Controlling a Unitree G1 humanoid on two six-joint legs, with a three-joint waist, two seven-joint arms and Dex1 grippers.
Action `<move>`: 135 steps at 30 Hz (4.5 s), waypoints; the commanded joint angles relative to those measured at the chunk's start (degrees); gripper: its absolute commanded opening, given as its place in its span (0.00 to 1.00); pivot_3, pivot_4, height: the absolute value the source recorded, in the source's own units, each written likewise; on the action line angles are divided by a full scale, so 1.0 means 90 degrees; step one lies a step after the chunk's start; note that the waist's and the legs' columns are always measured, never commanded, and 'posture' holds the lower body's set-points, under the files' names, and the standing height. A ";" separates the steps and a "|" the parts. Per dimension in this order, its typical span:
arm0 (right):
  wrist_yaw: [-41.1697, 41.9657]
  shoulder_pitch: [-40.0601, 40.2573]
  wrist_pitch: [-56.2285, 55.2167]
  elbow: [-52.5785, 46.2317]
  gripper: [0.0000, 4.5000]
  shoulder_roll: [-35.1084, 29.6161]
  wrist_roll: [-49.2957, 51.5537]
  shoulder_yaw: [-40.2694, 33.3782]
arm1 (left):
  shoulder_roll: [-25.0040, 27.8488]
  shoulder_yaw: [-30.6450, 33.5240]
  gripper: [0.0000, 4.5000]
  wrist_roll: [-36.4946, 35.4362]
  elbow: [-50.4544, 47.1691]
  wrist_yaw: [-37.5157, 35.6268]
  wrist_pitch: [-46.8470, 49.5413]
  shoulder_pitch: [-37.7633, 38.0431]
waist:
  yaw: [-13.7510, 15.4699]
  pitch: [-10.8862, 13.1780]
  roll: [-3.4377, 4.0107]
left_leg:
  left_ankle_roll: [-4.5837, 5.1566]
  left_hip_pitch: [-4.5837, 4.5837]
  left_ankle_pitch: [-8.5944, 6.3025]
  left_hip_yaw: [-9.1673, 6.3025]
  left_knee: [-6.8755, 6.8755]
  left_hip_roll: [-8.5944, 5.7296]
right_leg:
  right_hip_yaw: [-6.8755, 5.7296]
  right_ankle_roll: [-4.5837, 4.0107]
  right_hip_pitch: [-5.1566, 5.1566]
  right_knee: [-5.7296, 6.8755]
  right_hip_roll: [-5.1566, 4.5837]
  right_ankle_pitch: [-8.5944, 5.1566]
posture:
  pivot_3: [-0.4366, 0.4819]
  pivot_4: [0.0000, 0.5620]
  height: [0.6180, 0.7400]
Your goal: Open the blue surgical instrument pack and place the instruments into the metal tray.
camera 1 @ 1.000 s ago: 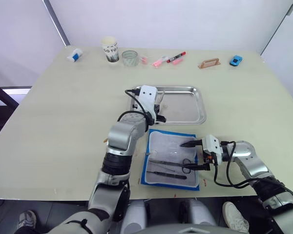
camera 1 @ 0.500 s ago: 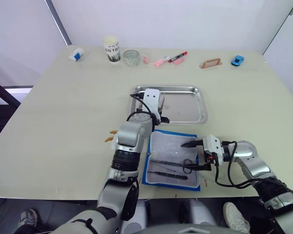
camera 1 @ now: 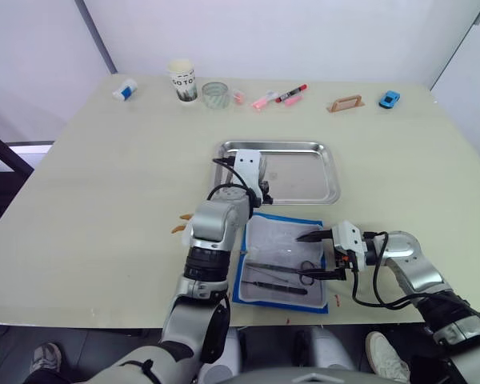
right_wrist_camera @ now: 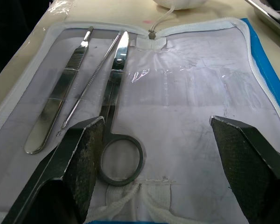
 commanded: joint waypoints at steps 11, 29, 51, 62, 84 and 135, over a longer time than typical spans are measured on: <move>-0.0198 0.0340 0.0285 0.0472 0.83 -0.0117 -0.0564 0.0073 | 0.2757 -0.0019 0.46 -0.2185 -0.2011 -0.5269 -0.2202 0.1379 | -0.0024 0.0024 0.0040 | -0.0011 0.0000 0.0004 0.0005 -0.0003 0.0004 | 0.0001 -0.0028 -0.0009 0.0000 -0.0016 -0.0015 | 0.48 0.27 1.00; -0.0224 0.0519 0.0267 0.0284 0.83 -0.0116 -0.0589 -0.0027 | 0.5170 0.0042 0.98 -0.2440 -0.0413 -0.9883 -0.4856 0.2182 | -0.0007 0.0043 0.0066 | 0.0004 -0.0037 -0.0001 0.0013 -0.0003 0.0008 | -0.0004 -0.0027 -0.0053 0.0000 -0.0033 -0.0015 | 0.48 0.27 1.00; -0.0203 0.0585 0.0476 -0.0041 0.83 -0.0301 -0.0584 -0.0050 | 0.3948 -0.1017 0.98 -0.1567 0.1849 -1.0164 -0.7665 0.1842 | 0.0128 0.0025 0.0046 | 0.0007 -0.0100 0.0001 0.0021 0.0015 0.0001 | -0.0010 -0.0024 -0.0095 0.0010 0.0000 -0.0013 | 0.48 0.27 1.00; -0.0262 0.0615 0.0521 -0.0094 0.83 -0.0265 -0.0583 -0.0033 | 0.3580 -0.1221 0.98 -0.1172 0.2068 -0.9935 -0.8130 0.1808 | 0.0128 0.0005 0.0056 | 0.0007 -0.0099 0.0001 0.0022 0.0019 0.0000 | -0.0013 -0.0015 -0.0091 0.0010 0.0002 -0.0008 | 0.48 0.27 1.00; -0.0300 0.0561 0.0530 -0.0046 0.83 -0.0212 -0.0605 -0.0022 | 0.3336 -0.1783 0.98 0.0127 0.2835 -0.9409 -0.8382 0.1368 | 0.0135 -0.0084 0.0119 | 0.0007 -0.0096 0.0002 0.0019 0.0023 -0.0001 | -0.0013 -0.0005 -0.0089 0.0014 0.0011 -0.0002 | 0.48 0.27 1.00; -0.2821 0.0754 0.6358 -0.6169 0.70 -0.1583 0.0267 -0.0483 | 0.3406 -0.1959 1.00 0.0311 0.3862 -0.9566 -0.9040 0.1425 | 0.0136 -0.0187 0.0236 | 0.0008 -0.0107 0.0001 -0.0001 0.0018 -0.0004 | -0.0007 -0.0028 -0.0103 0.0012 0.0015 -0.0018 | 0.48 0.27 1.00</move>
